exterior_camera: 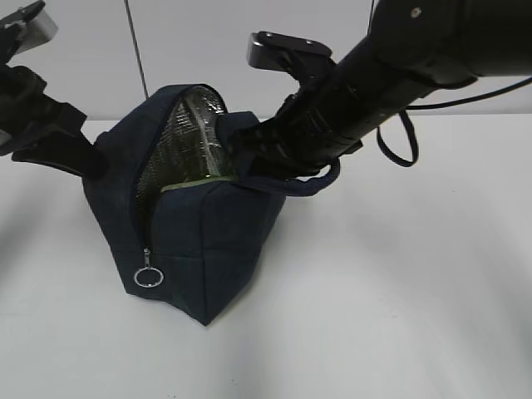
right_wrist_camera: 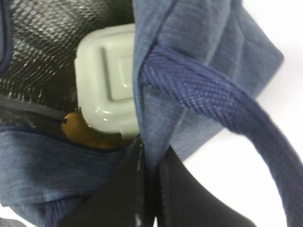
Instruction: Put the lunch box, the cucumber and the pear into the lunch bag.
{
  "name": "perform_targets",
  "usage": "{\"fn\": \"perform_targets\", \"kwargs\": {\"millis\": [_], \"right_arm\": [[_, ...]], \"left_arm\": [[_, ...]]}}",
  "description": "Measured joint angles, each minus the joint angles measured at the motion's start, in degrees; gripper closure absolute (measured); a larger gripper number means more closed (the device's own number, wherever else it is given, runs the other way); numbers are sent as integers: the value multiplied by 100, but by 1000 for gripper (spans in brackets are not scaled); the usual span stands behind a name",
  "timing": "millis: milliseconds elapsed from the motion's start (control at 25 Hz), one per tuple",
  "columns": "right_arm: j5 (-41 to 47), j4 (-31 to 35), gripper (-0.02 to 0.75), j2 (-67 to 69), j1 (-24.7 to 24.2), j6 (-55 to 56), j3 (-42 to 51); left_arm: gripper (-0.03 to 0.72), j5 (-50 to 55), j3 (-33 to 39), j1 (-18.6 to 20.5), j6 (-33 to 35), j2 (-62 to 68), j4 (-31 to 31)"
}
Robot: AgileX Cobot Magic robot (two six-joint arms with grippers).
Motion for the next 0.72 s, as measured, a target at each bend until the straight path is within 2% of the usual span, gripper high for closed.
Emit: {"fn": "perform_targets", "kwargs": {"millis": [280,520,600,720], "right_arm": [[-223,-34,726,-665,-94,-22,820],[-316,-53,722,-831,-98,-47,1019],[-345,-68,673,-831,-98,-130,1019],[-461,-68,459,-853,-98,-259,1019]], "left_arm": [[685,73,-475,-798,-105,512,11],[672,14,-517,-927,-158,559,24],[617,9,-517,-927,-158,559,32],[477,9,-517,-927,-158,559,32]]}}
